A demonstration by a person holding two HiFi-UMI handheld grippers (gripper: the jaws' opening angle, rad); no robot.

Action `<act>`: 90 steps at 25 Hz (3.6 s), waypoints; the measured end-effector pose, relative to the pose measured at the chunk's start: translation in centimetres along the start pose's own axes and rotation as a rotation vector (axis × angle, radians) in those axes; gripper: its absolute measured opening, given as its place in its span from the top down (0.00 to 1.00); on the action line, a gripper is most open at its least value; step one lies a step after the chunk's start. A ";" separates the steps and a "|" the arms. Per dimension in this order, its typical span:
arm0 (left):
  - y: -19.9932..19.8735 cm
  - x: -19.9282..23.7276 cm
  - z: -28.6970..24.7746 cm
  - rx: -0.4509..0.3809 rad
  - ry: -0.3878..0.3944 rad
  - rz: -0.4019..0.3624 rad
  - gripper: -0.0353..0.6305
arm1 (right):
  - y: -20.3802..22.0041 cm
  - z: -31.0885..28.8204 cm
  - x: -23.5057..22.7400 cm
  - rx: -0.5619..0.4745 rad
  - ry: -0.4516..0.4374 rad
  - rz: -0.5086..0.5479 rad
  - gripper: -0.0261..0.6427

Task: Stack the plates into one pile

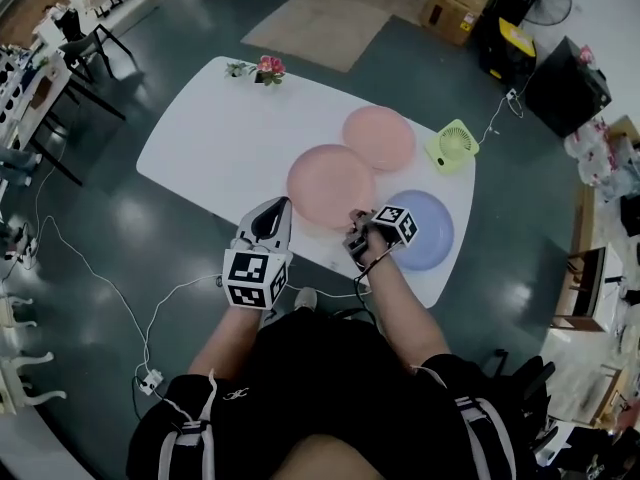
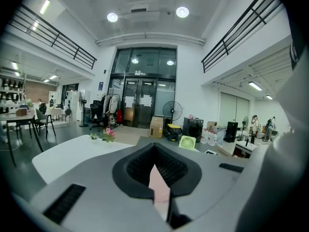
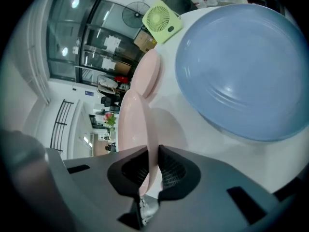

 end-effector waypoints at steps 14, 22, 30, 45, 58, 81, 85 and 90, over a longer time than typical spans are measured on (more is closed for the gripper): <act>-0.9 -7.9 -3.9 -0.003 0.239 -0.008 0.93 | -8.2 13.4 -4.3 -0.234 -0.054 -0.124 0.85; -0.4 -13.5 -5.6 0.009 0.379 -0.019 0.93 | -11.3 19.4 -11.0 -0.395 -0.016 -0.265 0.83; -0.3 -15.6 -6.0 0.016 0.434 -0.031 0.93 | -11.8 20.0 -15.4 -0.445 0.076 -0.319 0.82; -0.2 -15.2 -4.9 0.021 0.419 -0.030 0.93 | -11.0 19.4 -15.8 -0.455 0.352 0.146 0.76; -1.0 -19.1 -6.6 -0.004 0.484 -0.022 0.93 | -16.8 34.5 0.8 -1.073 0.171 0.775 0.84; -1.0 -24.7 -8.1 0.002 0.543 -0.067 0.93 | -17.4 40.5 5.0 -1.249 0.015 0.877 0.94; -1.6 -20.3 -9.3 -0.017 0.564 -0.070 0.93 | -15.4 36.6 7.9 -1.252 0.022 0.862 0.94; -2.4 -9.4 -11.9 -0.007 0.607 -0.076 0.93 | -11.5 28.7 14.6 -1.278 0.053 0.844 0.94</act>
Point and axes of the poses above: the fingertips, and each gripper's own axes: z backward along the fingers, x to its left, y out of its underside, the point moved 1 cm from there along z, backward along the fingers, and after that the axes turned 9 degrees about -x, right-handed, at the moved point
